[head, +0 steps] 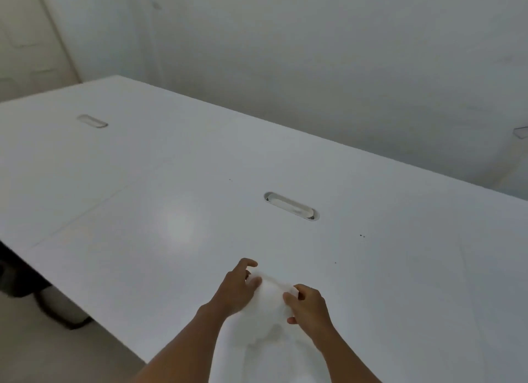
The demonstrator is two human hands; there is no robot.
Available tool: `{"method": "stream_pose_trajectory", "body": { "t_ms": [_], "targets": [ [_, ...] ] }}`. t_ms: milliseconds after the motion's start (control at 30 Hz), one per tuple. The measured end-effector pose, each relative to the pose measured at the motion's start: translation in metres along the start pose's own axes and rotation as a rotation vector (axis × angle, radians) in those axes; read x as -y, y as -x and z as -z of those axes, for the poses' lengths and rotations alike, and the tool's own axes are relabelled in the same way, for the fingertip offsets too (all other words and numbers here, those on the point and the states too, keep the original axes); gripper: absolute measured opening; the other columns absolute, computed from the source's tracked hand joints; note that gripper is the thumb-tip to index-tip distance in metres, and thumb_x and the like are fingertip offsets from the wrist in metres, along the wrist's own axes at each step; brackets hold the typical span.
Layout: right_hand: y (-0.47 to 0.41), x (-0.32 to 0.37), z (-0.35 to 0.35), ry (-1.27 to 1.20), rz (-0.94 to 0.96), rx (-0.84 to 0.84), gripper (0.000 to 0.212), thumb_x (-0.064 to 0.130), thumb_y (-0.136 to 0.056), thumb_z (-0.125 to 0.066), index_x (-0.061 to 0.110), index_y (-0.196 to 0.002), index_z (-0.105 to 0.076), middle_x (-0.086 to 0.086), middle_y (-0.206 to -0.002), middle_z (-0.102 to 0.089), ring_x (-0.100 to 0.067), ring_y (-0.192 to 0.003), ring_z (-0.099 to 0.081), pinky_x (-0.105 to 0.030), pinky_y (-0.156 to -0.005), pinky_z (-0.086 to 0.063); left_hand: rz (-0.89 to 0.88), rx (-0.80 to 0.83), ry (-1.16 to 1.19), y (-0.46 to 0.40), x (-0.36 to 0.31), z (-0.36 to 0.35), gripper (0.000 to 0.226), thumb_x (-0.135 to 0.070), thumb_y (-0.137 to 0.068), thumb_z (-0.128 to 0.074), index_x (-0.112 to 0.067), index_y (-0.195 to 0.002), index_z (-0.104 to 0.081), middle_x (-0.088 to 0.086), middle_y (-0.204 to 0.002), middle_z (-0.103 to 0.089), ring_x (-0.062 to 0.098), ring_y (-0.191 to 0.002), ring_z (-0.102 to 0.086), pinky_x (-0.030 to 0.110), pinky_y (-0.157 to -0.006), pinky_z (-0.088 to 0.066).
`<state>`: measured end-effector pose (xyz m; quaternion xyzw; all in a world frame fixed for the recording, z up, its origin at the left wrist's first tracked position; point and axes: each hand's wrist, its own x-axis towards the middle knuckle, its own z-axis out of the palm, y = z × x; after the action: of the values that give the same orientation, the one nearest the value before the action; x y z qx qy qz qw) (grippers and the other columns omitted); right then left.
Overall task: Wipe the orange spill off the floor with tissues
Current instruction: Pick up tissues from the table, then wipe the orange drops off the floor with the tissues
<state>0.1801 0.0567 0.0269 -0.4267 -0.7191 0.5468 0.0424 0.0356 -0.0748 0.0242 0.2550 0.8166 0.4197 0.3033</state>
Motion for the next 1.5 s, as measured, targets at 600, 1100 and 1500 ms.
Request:
{"method": "stream_pose_trajectory", "body": {
  "t_ms": [600,1100,1500],
  "targets": [
    [0.146,0.035,-0.125,0.204,0.291,0.735,0.012,0.02,-0.089,-0.065,0.014,-0.099,-0.067,-0.007,-0.104,-0.066,-0.026,-0.097,-0.064,-0.04,-0.064,-0.063,0.435,-0.708,0.344,0.28,0.065,0.036,0.015,-0.035,-0.1,-0.049,-0.03,-0.112,-0.056,-0.006,-0.109,-0.062,0.011,-0.095,-0.06,0.027,-0.069,-0.045],
    [0.328,0.001,-0.294,0.485,0.471,0.937,0.005,0.014,-0.079,-0.065,0.013,-0.082,-0.069,-0.004,-0.081,-0.067,-0.017,-0.07,-0.06,-0.031,-0.062,-0.048,0.556,-0.952,0.55,0.51,0.183,0.082,0.032,-0.024,-0.09,-0.066,-0.032,-0.118,-0.052,-0.004,-0.117,-0.065,0.017,-0.101,-0.064,0.037,-0.085,-0.055],
    [0.457,-0.015,-0.432,0.432,0.384,0.938,0.022,0.018,-0.091,-0.058,0.024,-0.112,-0.06,0.0,-0.107,-0.064,-0.017,-0.093,-0.062,-0.034,-0.08,-0.056,0.555,-0.791,0.617,0.642,0.296,0.152,0.075,-0.011,-0.099,-0.055,-0.054,-0.149,-0.019,0.019,-0.142,-0.044,0.028,-0.127,-0.052,0.046,-0.105,-0.049]
  ]
}}
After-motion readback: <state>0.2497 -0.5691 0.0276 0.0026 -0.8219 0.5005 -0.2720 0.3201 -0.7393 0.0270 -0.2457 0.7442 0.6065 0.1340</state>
